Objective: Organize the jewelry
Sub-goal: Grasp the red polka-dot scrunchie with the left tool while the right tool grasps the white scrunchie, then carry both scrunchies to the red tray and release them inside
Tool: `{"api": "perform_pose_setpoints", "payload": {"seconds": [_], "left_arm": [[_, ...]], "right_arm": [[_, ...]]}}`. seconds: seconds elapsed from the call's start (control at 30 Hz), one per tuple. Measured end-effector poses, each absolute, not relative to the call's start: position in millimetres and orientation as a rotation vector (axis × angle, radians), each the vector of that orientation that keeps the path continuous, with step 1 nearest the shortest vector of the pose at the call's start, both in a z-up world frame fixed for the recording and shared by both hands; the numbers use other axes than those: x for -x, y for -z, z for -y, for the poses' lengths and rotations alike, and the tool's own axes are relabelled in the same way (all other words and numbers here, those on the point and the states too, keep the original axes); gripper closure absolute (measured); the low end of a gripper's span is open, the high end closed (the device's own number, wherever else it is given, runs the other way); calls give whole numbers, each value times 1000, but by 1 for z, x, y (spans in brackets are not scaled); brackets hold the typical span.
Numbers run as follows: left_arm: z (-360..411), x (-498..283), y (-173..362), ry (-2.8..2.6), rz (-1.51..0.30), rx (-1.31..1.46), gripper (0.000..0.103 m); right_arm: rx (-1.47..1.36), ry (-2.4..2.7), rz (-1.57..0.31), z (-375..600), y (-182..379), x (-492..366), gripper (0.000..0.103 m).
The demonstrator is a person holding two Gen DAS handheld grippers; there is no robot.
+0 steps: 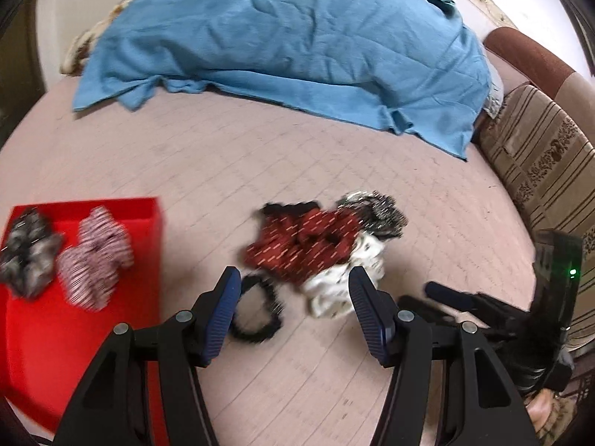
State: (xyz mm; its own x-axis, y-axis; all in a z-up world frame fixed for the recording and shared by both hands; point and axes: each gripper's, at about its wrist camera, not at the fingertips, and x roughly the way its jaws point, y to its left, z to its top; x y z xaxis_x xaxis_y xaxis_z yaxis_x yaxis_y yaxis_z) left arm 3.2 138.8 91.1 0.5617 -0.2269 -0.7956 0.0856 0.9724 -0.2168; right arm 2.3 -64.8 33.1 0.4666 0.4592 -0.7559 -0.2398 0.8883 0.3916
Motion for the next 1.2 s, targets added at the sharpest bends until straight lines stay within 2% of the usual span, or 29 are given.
{"api": "perform_pose_setpoints", "payload": {"seconds": [0.1, 0.2, 0.27, 0.4, 0.47, 0.53, 0.67, 1.2], "left_arm": [[-134, -21, -81, 210, -973, 181, 45], [-133, -37, -68, 235, -1010, 210, 56], [-133, -45, -59, 250, -1033, 235, 68], [-134, -55, -48, 274, -1065, 286, 82], [-133, -57, -44, 281, -1080, 296, 98], [-132, -56, -43, 278, -1084, 295, 99], [-133, -47, -53, 279, -1060, 305, 99], [-148, 33, -123, 273, -921, 382, 100]], "right_arm": [[-275, -444, -1008, 59, -26, -17, 38], [-302, -462, -1014, 55, -20, -27, 39], [-313, -476, -1022, 52, -15, -33, 46], [-315, -489, -1019, 46, -11, -38, 59], [-314, -494, -1022, 44, -10, -40, 73], [-317, -499, -1032, 42, -10, -41, 85], [-329, -503, -1026, 44, -15, -35, 91], [-346, -453, -945, 79, -63, 24, 92]]}}
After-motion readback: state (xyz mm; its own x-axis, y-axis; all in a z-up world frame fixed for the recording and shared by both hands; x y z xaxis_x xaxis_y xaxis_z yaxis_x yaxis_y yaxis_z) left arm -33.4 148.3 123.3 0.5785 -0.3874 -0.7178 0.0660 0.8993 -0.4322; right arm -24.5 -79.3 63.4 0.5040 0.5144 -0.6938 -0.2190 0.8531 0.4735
